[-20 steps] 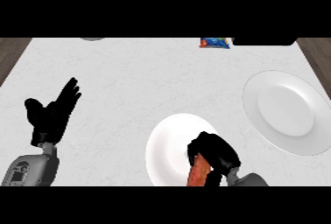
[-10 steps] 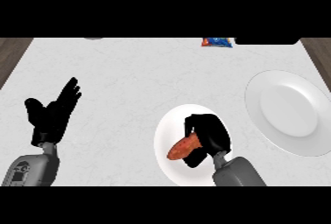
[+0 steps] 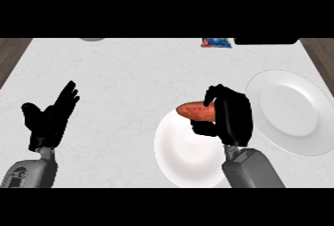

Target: Pick the sweet potato from the plate and place it in the plate

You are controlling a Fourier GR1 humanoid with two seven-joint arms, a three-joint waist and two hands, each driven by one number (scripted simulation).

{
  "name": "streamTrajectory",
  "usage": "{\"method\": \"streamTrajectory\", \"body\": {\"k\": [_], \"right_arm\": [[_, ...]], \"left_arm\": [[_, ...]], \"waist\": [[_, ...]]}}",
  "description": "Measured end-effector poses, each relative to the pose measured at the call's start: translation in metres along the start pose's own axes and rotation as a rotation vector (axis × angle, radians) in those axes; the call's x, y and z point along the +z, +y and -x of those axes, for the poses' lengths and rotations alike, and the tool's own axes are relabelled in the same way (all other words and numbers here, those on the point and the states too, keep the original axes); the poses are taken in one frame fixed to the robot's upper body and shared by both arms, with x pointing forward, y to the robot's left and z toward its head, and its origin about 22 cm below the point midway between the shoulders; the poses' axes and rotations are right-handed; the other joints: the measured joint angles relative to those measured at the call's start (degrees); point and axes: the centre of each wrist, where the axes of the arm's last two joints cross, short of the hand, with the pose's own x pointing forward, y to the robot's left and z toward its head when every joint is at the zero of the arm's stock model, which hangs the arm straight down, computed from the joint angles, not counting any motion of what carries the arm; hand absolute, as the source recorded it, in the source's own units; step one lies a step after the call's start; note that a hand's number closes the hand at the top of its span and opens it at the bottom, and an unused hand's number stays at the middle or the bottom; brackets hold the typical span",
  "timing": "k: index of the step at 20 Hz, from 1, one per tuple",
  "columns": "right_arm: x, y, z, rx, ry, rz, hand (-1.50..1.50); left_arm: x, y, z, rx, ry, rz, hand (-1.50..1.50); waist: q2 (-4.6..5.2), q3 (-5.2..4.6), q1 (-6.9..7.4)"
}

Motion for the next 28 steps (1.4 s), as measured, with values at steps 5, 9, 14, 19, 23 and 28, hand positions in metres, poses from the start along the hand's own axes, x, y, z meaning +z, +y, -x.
{"method": "streamTrajectory", "body": {"k": [5, 9, 14, 19, 23, 28], "right_arm": [[-0.016, -0.027, 0.011, -0.038, 0.123, 0.146, 1.50], [-0.024, -0.047, 0.045, -0.086, 0.209, 0.191, 1.50], [-0.037, -0.059, 0.095, -0.096, 0.291, 0.230, 1.50], [-0.039, -0.065, 0.155, -0.079, 0.349, 0.236, 1.50], [-0.044, -0.067, 0.199, -0.035, 0.382, 0.190, 1.50], [-0.045, -0.061, 0.235, -0.075, 0.442, 0.053, -1.50]], "left_arm": [[0.004, -0.007, -0.005, -0.002, -0.009, 0.003, 0.00], [0.001, -0.006, -0.004, -0.003, -0.013, 0.004, 0.00], [-0.005, -0.009, -0.007, 0.002, -0.012, 0.009, 0.00], [-0.004, -0.007, -0.005, 0.007, -0.014, 0.010, 0.00], [-0.005, -0.004, -0.004, 0.003, -0.005, 0.020, 0.00], [-0.005, -0.004, -0.004, 0.004, -0.009, 0.017, 0.00]], "waist": [[0.14, 0.03, 0.29], [0.24, 0.03, 0.22], [0.32, 0.04, 0.36], [0.36, 0.05, 0.49], [0.42, 0.06, 0.65], [0.46, 0.08, 0.78]]}}
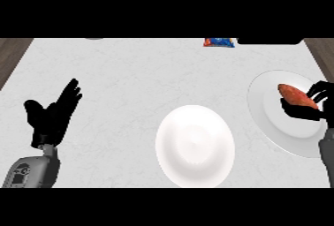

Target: Pick the sweet potato from the plate and place it in the plate

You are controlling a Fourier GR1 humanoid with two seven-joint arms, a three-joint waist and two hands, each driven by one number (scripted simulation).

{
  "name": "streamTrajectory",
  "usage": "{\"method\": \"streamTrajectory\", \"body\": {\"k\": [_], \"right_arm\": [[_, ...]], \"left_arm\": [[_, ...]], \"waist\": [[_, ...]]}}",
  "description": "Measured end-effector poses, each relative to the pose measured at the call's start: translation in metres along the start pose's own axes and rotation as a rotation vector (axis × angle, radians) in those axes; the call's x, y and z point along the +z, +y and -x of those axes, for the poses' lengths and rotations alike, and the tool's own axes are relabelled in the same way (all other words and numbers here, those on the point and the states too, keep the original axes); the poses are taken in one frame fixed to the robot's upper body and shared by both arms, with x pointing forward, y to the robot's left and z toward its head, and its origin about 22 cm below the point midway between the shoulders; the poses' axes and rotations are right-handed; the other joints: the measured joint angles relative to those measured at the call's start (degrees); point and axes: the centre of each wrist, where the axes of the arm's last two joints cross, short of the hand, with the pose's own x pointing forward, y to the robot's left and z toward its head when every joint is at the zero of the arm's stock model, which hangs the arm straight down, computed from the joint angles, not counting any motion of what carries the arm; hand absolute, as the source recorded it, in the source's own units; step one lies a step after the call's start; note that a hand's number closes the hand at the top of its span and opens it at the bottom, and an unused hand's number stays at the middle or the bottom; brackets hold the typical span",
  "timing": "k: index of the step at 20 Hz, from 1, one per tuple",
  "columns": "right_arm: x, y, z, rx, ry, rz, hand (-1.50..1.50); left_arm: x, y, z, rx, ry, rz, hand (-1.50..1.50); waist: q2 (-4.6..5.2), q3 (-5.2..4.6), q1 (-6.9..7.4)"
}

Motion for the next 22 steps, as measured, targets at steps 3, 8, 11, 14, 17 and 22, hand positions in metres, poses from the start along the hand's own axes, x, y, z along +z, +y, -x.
{"method": "streamTrajectory", "body": {"k": [3, 8, 11, 14, 17, 22], "right_arm": [[-0.011, 0.003, 0.017, -0.035, 0.015, -0.084, -1.50], [-0.014, 0.008, 0.034, -0.085, -0.070, -0.093, -1.50], [-0.015, 0.002, 0.030, -0.150, -0.161, -0.033, -1.50], [-0.016, -0.006, 0.019, -0.277, -0.271, 0.010, -1.50], [-0.014, -0.017, 0.004, -0.413, -0.327, 0.034, -1.50], [-0.009, -0.032, 0.007, -0.626, -0.243, -0.014, -1.50]], "left_arm": [[0.000, -0.002, 0.000, -0.005, -0.001, 0.003, 0.00], [0.003, -0.006, 0.000, -0.002, -0.004, -0.001, 0.00], [0.005, -0.003, 0.004, -0.006, 0.000, -0.006, 0.00], [0.006, -0.003, 0.002, -0.004, 0.003, -0.013, 0.00], [0.005, 0.002, 0.001, -0.006, 0.008, -0.018, 0.00], [0.004, 0.003, -0.002, -0.004, 0.004, -0.016, 0.00]], "waist": [[0.03, 0.00, 0.14], [-0.04, 0.00, 0.02], [-0.11, 0.00, -0.16], [-0.31, 0.00, -0.49], [-0.41, -0.04, -0.78], [-0.43, -0.08, -1.03]]}}
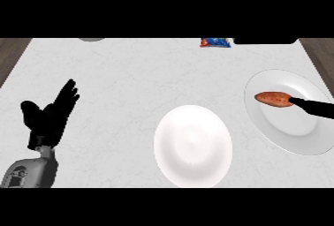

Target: Pick the sweet potato from the plate and place it in the plate

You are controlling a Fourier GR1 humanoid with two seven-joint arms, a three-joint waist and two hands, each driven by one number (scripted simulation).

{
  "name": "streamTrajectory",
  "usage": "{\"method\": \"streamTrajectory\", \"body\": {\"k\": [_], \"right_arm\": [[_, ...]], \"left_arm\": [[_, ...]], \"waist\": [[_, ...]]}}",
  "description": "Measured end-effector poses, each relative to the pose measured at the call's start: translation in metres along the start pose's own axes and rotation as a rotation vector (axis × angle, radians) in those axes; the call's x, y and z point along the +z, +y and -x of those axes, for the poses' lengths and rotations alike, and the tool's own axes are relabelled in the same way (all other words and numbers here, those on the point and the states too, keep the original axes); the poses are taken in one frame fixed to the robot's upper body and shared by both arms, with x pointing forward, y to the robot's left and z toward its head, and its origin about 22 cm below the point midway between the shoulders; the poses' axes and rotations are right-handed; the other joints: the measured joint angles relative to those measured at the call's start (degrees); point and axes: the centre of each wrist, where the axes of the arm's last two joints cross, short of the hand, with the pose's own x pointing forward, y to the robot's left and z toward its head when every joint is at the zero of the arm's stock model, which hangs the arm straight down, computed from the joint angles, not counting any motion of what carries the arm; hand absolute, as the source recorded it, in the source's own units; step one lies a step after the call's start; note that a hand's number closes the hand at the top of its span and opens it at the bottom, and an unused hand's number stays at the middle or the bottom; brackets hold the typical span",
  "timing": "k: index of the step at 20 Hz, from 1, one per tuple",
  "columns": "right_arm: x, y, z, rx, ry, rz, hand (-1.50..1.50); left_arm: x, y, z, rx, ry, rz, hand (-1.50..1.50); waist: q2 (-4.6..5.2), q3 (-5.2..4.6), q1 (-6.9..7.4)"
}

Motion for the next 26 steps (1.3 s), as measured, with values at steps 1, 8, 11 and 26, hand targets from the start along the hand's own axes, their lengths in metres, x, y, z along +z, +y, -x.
{"method": "streamTrajectory", "body": {"k": [1, 8, 11, 26], "right_arm": [[0.001, -0.003, -0.001, -0.042, 0.022, -0.015, -1.50], [0.017, -0.043, 0.020, -0.178, 0.081, -0.071, -1.50], [0.020, -0.059, 0.029, -0.181, 0.066, -0.070, -1.50], [0.032, -0.124, 0.065, -0.128, 0.078, -0.034, -1.50]], "left_arm": [[0.000, -0.001, 0.002, 0.000, 0.002, -0.002, 0.00], [0.003, -0.007, 0.001, -0.009, -0.005, 0.000, 0.00], [0.000, -0.005, 0.004, -0.004, -0.001, 0.004, 0.00], [0.003, -0.006, 0.000, 0.003, -0.004, 0.009, 0.00]], "waist": [[0.00, 0.00, -0.05], [0.18, 0.01, 0.44], [0.25, 0.02, 0.56], [0.29, 0.04, 0.79]]}}
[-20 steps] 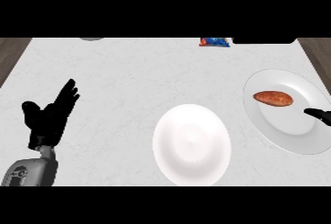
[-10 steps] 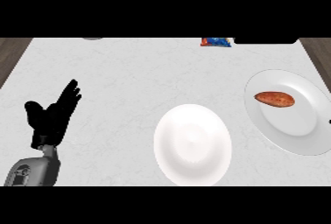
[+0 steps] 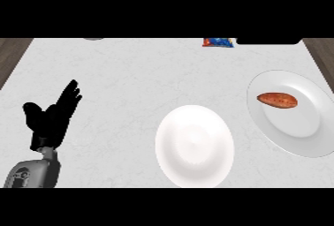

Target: Pick the sweet potato from the plate and place it in the plate

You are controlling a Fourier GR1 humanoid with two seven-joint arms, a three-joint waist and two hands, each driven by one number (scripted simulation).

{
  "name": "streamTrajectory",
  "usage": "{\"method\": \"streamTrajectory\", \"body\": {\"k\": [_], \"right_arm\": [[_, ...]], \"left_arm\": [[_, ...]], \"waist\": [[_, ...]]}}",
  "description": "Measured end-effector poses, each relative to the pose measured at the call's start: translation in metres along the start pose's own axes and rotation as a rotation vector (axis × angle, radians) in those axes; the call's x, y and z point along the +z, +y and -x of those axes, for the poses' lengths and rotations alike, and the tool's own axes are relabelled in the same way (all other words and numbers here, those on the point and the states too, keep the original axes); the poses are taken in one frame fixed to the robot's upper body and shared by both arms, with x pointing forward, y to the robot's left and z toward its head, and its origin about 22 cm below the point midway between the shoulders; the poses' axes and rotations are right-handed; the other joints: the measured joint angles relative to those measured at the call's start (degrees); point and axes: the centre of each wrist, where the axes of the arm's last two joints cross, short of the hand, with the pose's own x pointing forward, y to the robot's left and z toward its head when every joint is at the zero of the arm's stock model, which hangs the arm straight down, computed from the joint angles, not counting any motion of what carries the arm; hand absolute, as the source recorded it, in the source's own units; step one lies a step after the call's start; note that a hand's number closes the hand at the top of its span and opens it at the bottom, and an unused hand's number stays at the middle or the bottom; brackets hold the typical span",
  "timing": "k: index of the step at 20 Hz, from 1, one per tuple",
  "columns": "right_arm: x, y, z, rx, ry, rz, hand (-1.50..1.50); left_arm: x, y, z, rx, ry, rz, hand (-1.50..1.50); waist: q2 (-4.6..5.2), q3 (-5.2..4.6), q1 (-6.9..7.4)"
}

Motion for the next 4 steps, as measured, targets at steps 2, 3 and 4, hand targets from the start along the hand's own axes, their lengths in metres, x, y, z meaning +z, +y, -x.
{"method": "streamTrajectory", "body": {"k": [2, 3, 4], "right_arm": [[0.003, -0.008, 0.004, 0.015, 0.012, 0.007, -1.50], [0.003, -0.013, 0.007, 0.024, 0.017, 0.005, -1.50], [0.001, -0.015, 0.008, 0.027, 0.025, 0.006, -1.50]], "left_arm": [[0.003, 0.000, 0.006, -0.003, -0.003, 0.003, 0.00], [-0.002, 0.000, 0.008, -0.005, -0.003, 0.000, 0.00], [-0.005, 0.003, 0.009, -0.006, -0.001, 0.004, 0.00]], "waist": [[0.01, 0.01, 0.01], [0.04, 0.01, 0.00], [0.05, 0.00, 0.00]]}}
